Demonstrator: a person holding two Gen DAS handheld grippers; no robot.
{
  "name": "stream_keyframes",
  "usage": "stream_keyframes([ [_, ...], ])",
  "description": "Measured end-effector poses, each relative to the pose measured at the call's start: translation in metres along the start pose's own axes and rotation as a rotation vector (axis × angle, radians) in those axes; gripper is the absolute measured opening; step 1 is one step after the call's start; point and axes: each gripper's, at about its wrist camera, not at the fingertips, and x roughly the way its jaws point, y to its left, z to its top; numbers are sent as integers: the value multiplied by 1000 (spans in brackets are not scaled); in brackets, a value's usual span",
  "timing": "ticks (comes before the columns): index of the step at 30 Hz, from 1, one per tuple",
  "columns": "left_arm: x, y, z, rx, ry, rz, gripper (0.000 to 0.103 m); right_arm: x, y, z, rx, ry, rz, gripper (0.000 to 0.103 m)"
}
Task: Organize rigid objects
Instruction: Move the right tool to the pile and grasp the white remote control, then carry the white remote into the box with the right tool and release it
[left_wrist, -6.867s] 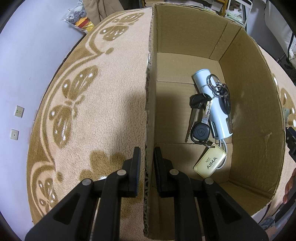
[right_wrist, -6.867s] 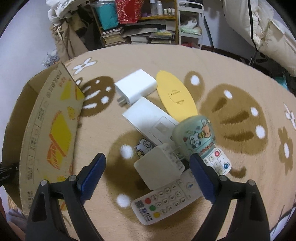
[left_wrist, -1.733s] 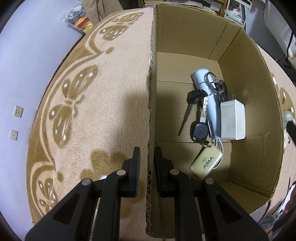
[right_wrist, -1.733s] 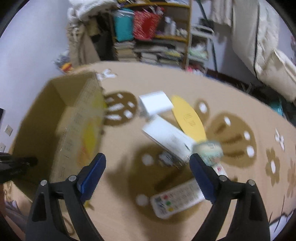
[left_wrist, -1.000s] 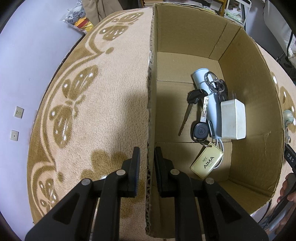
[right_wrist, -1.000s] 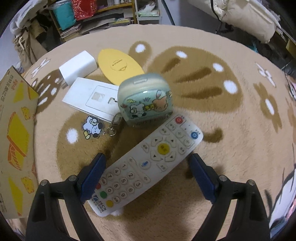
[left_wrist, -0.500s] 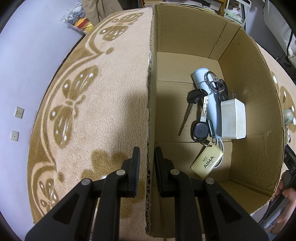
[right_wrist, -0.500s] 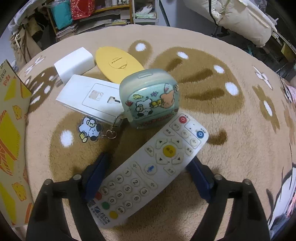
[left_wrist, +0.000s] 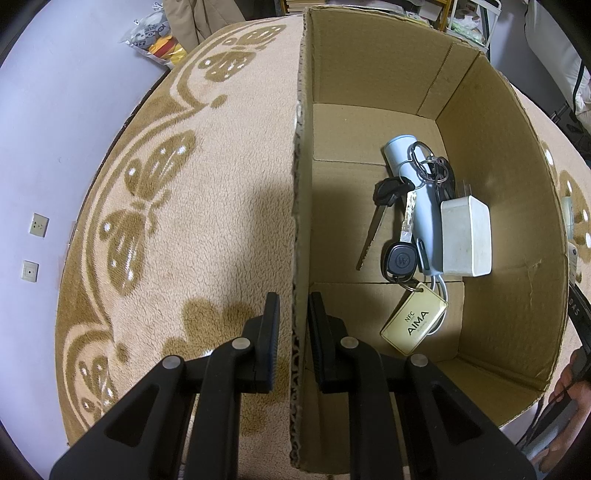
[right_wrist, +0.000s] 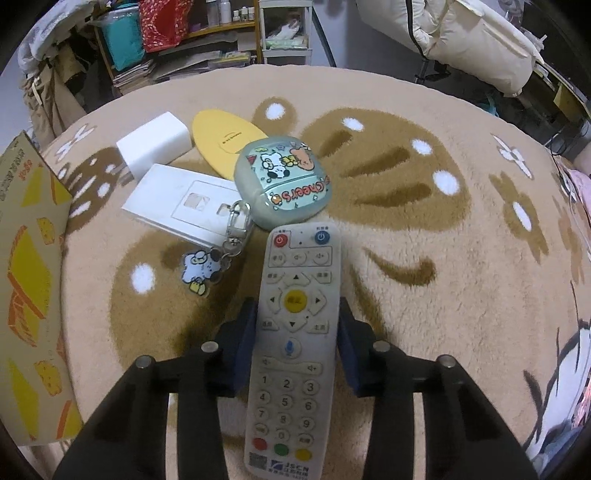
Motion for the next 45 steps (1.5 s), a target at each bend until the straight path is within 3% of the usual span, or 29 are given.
stream_keyframes([
  [6, 0, 0, 0, 0, 0, -1, 16, -16, 1, 3, 3, -48, 17, 43],
  [18, -1, 0, 0, 0, 0, -1, 16, -49, 18, 5, -12, -106, 178, 42],
  [31, -1, 0, 1, 0, 1, 0, 16, -66, 31, 6, -50, -144, 235, 41],
  [34, -1, 0, 0, -1, 0, -1, 16, -76, 36, 9, -62, -168, 246, 37],
  [36, 0, 0, 0, -1, 0, -1, 16, -82, 40, 12, -73, -189, 262, 20],
  [45, 0, -1, 0, 4, -2, 4, 16, -90, 52, 15, -106, -219, 302, 18],
])
